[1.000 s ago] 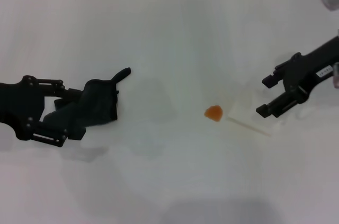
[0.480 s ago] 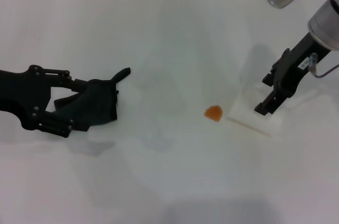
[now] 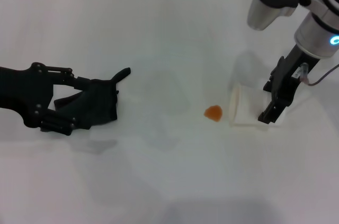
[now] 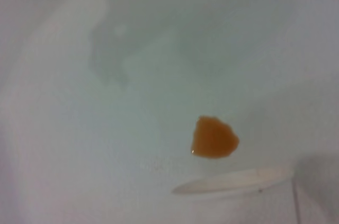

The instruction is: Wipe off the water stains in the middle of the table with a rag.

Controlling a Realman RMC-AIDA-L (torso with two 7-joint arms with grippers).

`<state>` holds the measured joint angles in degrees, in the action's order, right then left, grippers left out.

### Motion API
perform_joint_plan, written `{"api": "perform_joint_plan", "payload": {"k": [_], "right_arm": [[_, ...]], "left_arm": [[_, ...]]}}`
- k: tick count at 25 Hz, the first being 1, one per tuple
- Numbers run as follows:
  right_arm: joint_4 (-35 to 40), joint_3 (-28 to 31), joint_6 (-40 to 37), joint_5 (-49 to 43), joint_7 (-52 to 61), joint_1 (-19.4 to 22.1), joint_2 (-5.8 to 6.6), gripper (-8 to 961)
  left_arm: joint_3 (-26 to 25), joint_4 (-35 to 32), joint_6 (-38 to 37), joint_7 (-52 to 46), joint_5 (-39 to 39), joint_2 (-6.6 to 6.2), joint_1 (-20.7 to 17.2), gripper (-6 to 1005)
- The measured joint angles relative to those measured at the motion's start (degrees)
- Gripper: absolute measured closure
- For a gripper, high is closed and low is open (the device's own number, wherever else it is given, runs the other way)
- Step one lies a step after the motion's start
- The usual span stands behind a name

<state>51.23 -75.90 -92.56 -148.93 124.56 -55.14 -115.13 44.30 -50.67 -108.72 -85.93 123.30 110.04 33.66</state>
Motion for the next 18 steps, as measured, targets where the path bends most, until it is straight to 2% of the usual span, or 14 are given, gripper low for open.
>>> {"api": "perform_joint_plan", "payload": {"k": [9,18], "right_arm": [[-3.65,-7.43,4.78,-0.91,0.49,-0.63,-0.51,165],[-4.31,-8.95,6.01,-0.11,-0.15,-0.31,-0.69,172]], "left_arm": [[-0.07,0.07,0.43,0.10,0.00,0.42,0.19,124],[-0.27,0.49,0.83,0.15,-0.03,0.67,0.11,124]]}}
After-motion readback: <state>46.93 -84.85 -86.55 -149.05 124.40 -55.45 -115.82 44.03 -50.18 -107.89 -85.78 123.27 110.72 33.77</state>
